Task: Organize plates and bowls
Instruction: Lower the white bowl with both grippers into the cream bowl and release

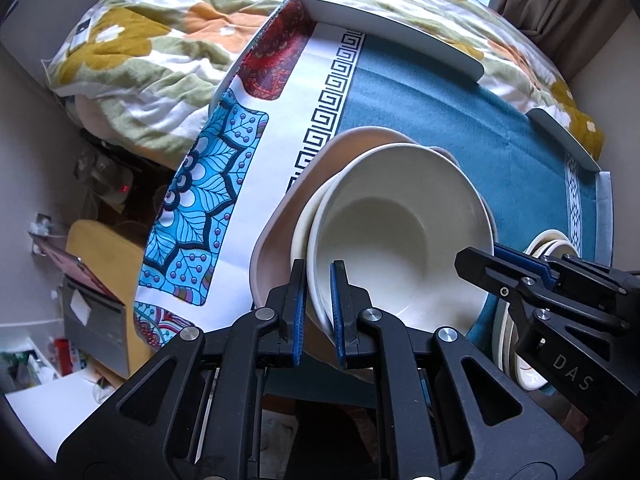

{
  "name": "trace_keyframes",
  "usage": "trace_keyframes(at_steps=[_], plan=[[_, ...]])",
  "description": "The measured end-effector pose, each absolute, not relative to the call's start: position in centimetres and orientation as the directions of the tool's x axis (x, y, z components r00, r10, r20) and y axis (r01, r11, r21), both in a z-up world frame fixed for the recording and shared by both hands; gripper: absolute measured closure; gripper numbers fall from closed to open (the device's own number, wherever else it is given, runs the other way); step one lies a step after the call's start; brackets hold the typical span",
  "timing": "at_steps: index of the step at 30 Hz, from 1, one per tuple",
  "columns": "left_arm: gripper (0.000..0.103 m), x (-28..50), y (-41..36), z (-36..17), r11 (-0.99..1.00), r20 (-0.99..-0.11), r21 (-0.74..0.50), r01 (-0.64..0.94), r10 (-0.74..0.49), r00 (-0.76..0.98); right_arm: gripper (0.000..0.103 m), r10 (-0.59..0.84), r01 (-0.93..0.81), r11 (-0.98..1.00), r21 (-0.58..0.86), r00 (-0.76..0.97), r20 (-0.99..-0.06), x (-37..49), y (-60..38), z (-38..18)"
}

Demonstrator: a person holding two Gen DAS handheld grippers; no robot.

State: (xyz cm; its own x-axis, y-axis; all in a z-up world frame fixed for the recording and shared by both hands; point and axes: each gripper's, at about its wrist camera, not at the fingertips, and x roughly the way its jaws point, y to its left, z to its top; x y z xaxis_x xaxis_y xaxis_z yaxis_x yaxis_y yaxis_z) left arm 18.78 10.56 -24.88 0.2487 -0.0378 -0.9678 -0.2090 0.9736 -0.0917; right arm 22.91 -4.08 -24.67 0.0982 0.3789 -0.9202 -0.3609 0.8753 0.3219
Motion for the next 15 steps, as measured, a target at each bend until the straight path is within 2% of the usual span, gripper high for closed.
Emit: trace_keyframes(at_steps=[7, 15], plan=[[0.094, 18.95, 10.12, -24.86, 0.981, -0.972, -0.036, -0.190, 0.009, 0.234, 0.087, 0.384, -0.351, 0.876, 0.330, 0.094, -0.919, 22.92, -4.17, -24.83], [0.093, 18.83, 10.36, -24.17, 0.984, -0.968, -0.038, -0.172, 0.007, 0.250, 0.087, 0.386, -0.334, 0.882, 0.331, 0.112, -0.916, 22.84, -4.42, -24.44]])
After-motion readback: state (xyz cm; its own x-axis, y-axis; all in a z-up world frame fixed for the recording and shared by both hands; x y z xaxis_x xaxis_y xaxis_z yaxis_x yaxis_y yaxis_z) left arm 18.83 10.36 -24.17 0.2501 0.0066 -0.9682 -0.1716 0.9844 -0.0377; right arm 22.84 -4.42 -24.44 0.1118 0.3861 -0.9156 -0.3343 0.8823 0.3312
